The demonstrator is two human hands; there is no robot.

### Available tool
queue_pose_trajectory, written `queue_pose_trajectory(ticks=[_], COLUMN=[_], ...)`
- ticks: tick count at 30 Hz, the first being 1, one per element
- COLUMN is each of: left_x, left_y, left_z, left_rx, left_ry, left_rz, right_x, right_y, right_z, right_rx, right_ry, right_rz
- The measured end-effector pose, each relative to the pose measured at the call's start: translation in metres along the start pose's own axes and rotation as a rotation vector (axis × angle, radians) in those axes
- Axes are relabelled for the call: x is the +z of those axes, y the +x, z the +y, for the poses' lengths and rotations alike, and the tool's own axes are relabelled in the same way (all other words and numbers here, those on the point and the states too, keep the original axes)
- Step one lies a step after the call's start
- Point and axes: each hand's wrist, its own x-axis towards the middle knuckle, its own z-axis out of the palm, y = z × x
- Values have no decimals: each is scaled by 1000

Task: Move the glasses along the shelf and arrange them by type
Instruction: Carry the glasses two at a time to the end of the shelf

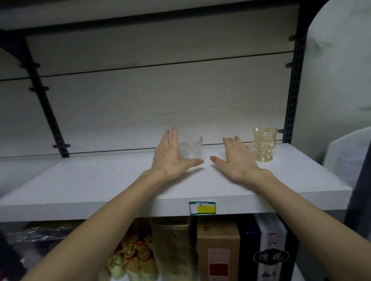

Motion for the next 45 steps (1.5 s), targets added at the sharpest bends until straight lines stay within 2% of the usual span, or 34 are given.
queue_pose_trajectory(ticks=[2,6,8,13,16,21,24,26,31,35,38,45], left_x=[-15,-57,-80,-144,-185,-249,-286,-311,-355,-366,-369,-405], left_y=[-21,-71,-96,-160,-202,-266,-289,-299,-326,-346,-353,-334], left_z=[-16,-75,-109,-197,-256,-353,-410,-446,-532,-601,-652,-768], left_rx=[95,255,282,259,259,160,-14,-170,-442,-636,-720,-784], left_ry=[79,204,250,255,289,343,448,515,721,763,733,729], left_rz=[95,293,348,505,613,746,675,597,373,216,193,131], right_x=[-3,8,21,64,93,131,148,159,196,228,257,303], right_y=[-9,-36,-49,-79,-99,-126,-137,-138,-113,-92,-79,-21], right_z=[-19,-83,-124,-240,-316,-441,-511,-557,-660,-733,-787,-916], right_rx=[1,-120,-184,-247,-310,-578,-787,-863,-791,-792,-831,-897], right_ry=[30,173,226,414,460,493,462,425,244,81,22,34], right_rz=[100,438,508,526,480,391,368,311,121,45,53,-10])
